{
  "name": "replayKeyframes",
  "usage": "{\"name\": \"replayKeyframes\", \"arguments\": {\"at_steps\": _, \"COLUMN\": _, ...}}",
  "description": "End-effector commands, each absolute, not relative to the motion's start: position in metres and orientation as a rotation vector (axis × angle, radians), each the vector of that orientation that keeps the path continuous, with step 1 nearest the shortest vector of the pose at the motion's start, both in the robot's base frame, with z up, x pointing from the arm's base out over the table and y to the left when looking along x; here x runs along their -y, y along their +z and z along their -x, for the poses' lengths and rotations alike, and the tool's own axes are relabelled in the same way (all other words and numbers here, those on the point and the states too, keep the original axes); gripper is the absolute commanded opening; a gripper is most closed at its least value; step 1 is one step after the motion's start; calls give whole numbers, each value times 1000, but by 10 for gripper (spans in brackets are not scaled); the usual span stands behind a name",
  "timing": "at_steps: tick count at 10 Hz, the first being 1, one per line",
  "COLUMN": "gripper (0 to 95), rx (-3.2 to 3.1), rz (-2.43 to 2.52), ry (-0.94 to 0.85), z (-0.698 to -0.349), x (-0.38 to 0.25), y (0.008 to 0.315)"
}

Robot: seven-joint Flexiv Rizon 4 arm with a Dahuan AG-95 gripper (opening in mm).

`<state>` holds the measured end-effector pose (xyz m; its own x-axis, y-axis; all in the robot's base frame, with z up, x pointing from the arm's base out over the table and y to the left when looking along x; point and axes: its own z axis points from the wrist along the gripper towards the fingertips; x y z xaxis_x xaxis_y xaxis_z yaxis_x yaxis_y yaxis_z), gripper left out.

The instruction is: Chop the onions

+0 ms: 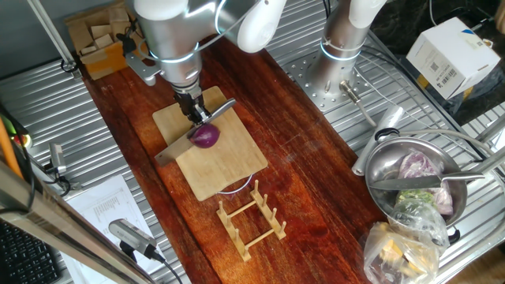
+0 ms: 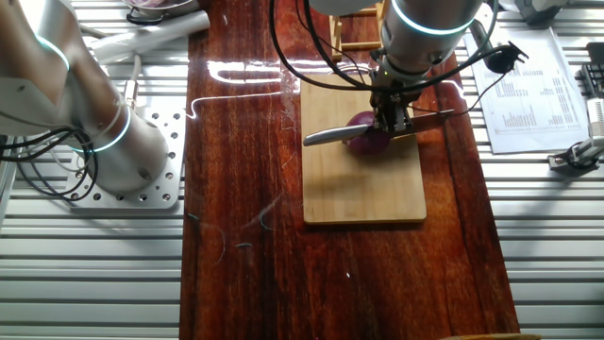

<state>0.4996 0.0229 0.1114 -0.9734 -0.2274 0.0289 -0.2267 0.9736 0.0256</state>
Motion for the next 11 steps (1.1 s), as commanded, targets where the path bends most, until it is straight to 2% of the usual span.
{"name": "replayKeyframes", "arguments": {"at_steps": 1, "gripper": 0, "rx": 3090, "rz": -361, "ry": -33, "z": -500, "x": -23, "y": 112}}
{"name": "replayKeyframes", "arguments": {"at_steps": 6, "gripper": 0, "rx": 3066, "rz": -359, "ry": -32, "z": -502, "x": -20, "y": 105}}
{"name": "replayKeyframes", "arguments": {"at_steps": 11, "gripper": 0, "rx": 3073, "rz": -356, "ry": -38, "z": -498, "x": -18, "y": 114}}
